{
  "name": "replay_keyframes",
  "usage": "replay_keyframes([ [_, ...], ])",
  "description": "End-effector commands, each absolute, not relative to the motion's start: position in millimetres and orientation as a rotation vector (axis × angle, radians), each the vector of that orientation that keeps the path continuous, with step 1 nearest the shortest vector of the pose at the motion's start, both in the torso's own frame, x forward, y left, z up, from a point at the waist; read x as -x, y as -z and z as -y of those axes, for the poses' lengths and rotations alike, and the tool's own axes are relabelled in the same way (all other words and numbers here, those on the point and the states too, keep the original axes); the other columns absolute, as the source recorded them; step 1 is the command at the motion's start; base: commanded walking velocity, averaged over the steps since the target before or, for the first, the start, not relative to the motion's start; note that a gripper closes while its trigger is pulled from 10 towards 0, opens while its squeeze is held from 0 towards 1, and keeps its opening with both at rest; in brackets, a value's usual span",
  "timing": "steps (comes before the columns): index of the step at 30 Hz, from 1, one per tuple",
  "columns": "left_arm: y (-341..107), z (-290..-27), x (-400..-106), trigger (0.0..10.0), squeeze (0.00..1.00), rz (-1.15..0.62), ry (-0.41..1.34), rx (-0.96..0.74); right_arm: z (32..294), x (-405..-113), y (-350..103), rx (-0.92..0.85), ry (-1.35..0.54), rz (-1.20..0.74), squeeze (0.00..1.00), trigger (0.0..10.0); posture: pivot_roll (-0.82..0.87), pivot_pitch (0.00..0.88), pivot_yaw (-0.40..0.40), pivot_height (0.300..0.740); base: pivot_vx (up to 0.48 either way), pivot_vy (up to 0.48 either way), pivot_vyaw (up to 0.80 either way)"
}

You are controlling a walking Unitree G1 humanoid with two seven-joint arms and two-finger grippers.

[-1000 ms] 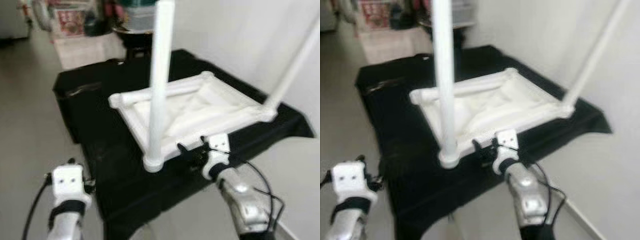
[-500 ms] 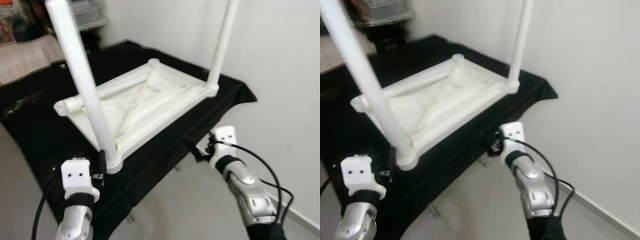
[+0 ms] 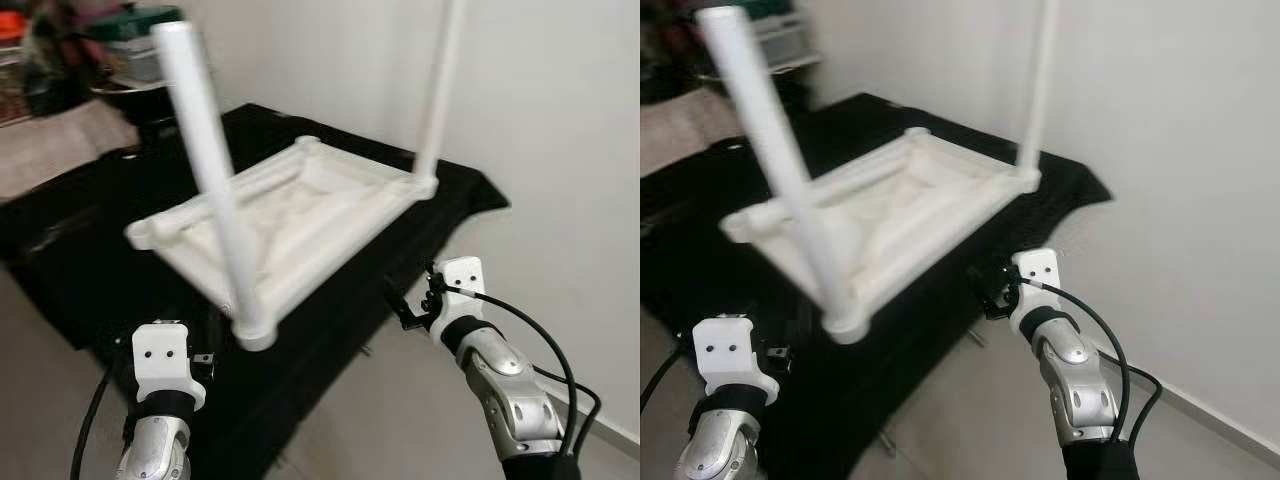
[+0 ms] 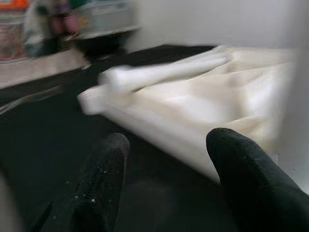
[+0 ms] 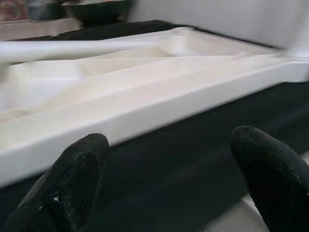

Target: Building children table

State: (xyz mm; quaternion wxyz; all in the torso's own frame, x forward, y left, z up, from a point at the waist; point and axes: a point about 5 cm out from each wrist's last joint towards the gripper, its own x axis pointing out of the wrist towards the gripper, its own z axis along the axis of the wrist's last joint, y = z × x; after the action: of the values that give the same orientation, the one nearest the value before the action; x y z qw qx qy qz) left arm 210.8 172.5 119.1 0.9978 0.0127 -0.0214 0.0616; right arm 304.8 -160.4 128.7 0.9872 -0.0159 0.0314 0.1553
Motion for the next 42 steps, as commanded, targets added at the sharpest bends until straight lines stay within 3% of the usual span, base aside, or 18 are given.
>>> replay_keyframes([
  [1, -119, -174, -211, 10.0, 0.00, 0.034, -0.126, -0.041, 160, -304, -129, 0.030, -0.322, -0.062, 0.00, 10.0, -0.02, 0.055, 0.015, 0.740, 0.000, 0.480, 0.00],
  [28, -118, -175, -212, 10.0, 0.00, 0.026, -0.125, -0.040, 161, -303, -130, 0.050, -0.297, -0.045, 0.00, 10.0, -0.01, 0.053, 0.015, 0.740, 0.000, 0.480, 0.00],
  [42, -117, -175, -212, 10.0, 0.00, 0.027, -0.122, -0.035, 179, -298, -147, 0.196, -0.161, 0.011, 0.00, 10.0, -0.01, 0.053, 0.009, 0.740, 0.000, 0.411, 0.00],
])
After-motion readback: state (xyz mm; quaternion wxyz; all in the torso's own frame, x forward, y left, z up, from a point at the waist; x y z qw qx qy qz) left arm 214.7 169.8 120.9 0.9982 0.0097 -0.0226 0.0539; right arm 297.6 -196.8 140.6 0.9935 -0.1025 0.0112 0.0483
